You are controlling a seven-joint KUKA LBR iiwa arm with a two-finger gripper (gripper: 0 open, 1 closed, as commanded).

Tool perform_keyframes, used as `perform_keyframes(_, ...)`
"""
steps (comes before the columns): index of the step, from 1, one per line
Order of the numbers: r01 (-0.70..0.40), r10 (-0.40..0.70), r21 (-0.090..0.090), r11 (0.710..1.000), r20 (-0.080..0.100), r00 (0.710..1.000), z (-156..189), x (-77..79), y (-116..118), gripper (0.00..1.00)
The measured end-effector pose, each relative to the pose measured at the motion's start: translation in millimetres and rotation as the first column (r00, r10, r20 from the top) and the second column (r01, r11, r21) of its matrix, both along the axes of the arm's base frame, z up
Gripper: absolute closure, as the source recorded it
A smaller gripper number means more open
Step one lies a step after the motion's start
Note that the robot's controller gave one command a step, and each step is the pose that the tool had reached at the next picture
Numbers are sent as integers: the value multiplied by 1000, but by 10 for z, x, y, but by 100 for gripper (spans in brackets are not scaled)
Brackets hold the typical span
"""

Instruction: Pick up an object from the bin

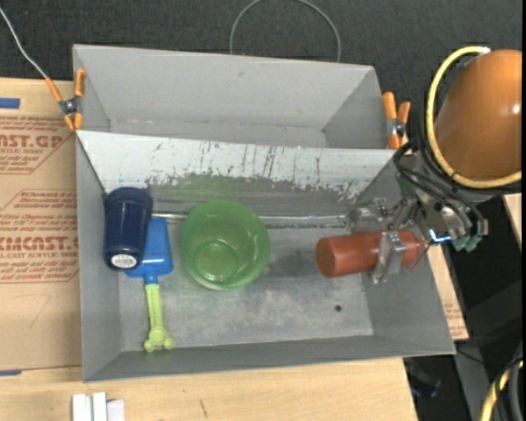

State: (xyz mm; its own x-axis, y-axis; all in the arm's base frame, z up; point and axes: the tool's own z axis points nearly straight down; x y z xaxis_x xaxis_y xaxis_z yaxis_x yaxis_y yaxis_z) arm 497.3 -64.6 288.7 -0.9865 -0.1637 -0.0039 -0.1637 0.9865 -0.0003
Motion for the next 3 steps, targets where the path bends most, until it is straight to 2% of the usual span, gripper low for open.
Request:
perform_keyframes(1, 100, -100, 3, 995, 8, 995, -2121, 245, 90, 100)
perform_keyframes(2, 104, -104, 3, 995, 3, 995, -2193, 241, 100, 100)
perform_keyframes(3, 89, -89, 2, 996, 3, 996, -1278, 170, 30, 100)
